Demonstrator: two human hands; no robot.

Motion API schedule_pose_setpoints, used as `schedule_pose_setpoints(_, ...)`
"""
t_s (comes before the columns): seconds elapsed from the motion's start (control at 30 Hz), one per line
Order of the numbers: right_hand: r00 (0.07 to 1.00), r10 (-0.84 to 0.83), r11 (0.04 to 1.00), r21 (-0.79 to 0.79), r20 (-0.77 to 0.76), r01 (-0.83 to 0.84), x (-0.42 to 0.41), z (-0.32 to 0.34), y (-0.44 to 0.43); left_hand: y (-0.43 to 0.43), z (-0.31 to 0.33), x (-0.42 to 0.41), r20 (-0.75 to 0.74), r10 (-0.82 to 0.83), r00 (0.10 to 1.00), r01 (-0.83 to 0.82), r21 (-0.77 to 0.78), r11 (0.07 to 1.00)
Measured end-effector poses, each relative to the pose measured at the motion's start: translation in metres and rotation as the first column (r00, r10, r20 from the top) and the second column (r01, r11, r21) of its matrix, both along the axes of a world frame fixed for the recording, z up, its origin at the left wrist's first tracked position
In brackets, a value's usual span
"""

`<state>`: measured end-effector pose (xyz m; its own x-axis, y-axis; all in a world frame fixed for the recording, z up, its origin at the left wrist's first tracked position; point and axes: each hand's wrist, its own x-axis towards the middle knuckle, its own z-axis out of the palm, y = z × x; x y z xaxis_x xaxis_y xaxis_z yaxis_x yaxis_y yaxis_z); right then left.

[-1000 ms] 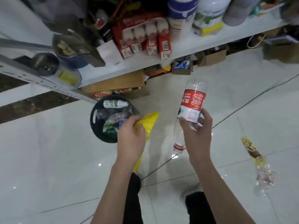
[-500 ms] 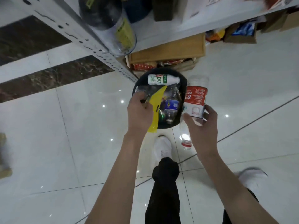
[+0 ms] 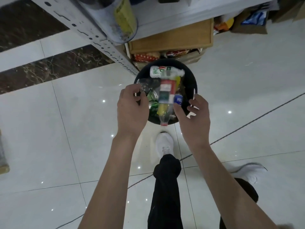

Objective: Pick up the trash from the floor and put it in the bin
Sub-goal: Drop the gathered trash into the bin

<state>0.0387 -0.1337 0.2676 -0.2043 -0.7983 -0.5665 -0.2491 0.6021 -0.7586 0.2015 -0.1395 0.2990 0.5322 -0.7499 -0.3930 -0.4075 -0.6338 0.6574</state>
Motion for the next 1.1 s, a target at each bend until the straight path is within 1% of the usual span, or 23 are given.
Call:
schedule_pose_setpoints(0.13, 0.999, -0.052, 0.999, 0.000, -0.007, 0.052, -0.038, 0.015, 0.005, -0.008, 0.016, -0.036, 0.030, -0.040, 0.999, 0.040, 0.005, 0.999)
schedule_pose_setpoints(0.3, 0.985, -0.169, 0.986, -0.008, -0.027, 0.169, -0.117, 0.032, 0.010, -0.018, 0.030, -0.107, 0.037, -0.169, 0.985, 0.169, 0.004, 0.986)
schedule_pose_setpoints(0.47, 0.938, -0.345, 0.939, -0.032, -0.041, 0.343, -0.226, 0.050, 0.018, -0.032, 0.040, -0.215, 0.086, -0.358, 0.930, 0.362, -0.038, 0.932)
schedule_pose_setpoints(0.57, 0.892, -0.450, 0.893, -0.056, -0.053, 0.447, -0.300, 0.062, 0.029, -0.038, 0.047, -0.293, 0.067, -0.468, 0.881, 0.471, -0.033, 0.882)
schedule_pose_setpoints(0.73, 0.775, -0.629, 0.777, -0.084, -0.056, 0.624, -0.428, 0.079, 0.061, -0.037, 0.063, -0.436, 0.036, -0.652, 0.757, 0.653, -0.076, 0.754)
schedule_pose_setpoints(0.83, 0.694, -0.716, 0.698, -0.096, -0.077, 0.710, -0.501, 0.084, 0.088, -0.030, 0.068, -0.520, 0.000, -0.725, 0.689, 0.722, -0.089, 0.686)
schedule_pose_setpoints(0.93, 0.618, -0.777, 0.629, -0.109, -0.117, 0.770, -0.567, 0.084, 0.119, -0.017, 0.068, -0.596, -0.024, -0.796, 0.604, 0.790, -0.113, 0.603)
schedule_pose_setpoints(1.1, 0.489, -0.852, 0.515, -0.140, -0.186, 0.846, -0.654, 0.078, 0.172, 0.006, 0.057, -0.697, -0.003, -0.896, 0.445, 0.884, -0.158, 0.439)
